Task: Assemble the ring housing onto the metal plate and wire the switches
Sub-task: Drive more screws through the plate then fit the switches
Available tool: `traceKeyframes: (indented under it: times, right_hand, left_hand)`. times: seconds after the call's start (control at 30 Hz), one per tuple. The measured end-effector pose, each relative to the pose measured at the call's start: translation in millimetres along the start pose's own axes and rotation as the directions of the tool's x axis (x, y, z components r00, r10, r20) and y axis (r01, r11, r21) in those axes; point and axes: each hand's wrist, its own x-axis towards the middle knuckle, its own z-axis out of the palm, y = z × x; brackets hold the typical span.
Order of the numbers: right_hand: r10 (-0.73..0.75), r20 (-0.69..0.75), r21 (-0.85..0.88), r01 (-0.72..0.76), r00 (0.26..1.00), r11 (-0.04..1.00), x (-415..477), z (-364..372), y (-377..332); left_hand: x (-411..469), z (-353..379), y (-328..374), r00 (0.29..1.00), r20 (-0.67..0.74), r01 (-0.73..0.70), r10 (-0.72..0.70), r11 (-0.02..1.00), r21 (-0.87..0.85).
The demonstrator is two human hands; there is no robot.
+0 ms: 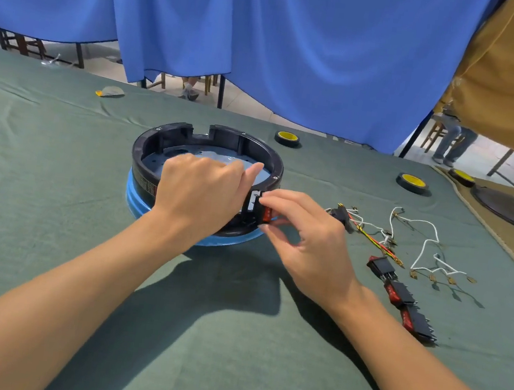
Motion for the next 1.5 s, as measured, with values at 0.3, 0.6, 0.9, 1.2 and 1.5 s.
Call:
traceKeyframes:
  times: [0.3, 0.6, 0.9, 1.2, 1.5]
  right_hand:
    - [-0.004, -0.019, -0.033, 0.004, 1.0, 0.999, -2, 7, 1]
    - [0.018, -0.031, -0.041, -0.02, 0.999, 0.999, -5, 2, 0]
    - [0.046, -0.046, -0.092, -0.05, 0.998, 0.995, -5, 0, 1]
    - [0.292, -0.119, 0.173, -0.27, 0.949, 0.947, 4, 5, 1]
    - [0.464, -0.137, 0.303, -0.409, 0.875, 0.86, 4, 11, -2]
  left_hand:
    - [-13, 3, -19, 0.993, -0.023, -0.12, 0.118, 0.986, -0.117]
    - [-17, 7, 1, 0.995, -0.094, -0.031, 0.023, 0.996, -0.082]
    - [-20, 1, 10, 0.999, -0.04, 0.021, -0.023, 0.998, -0.055]
    - [-19, -6, 11, 0.999, 0.019, 0.037, -0.036, 0.996, -0.082]
    - [-17, -12, 17, 0.996, 0.086, 0.014, -0.01, 0.999, -0.048]
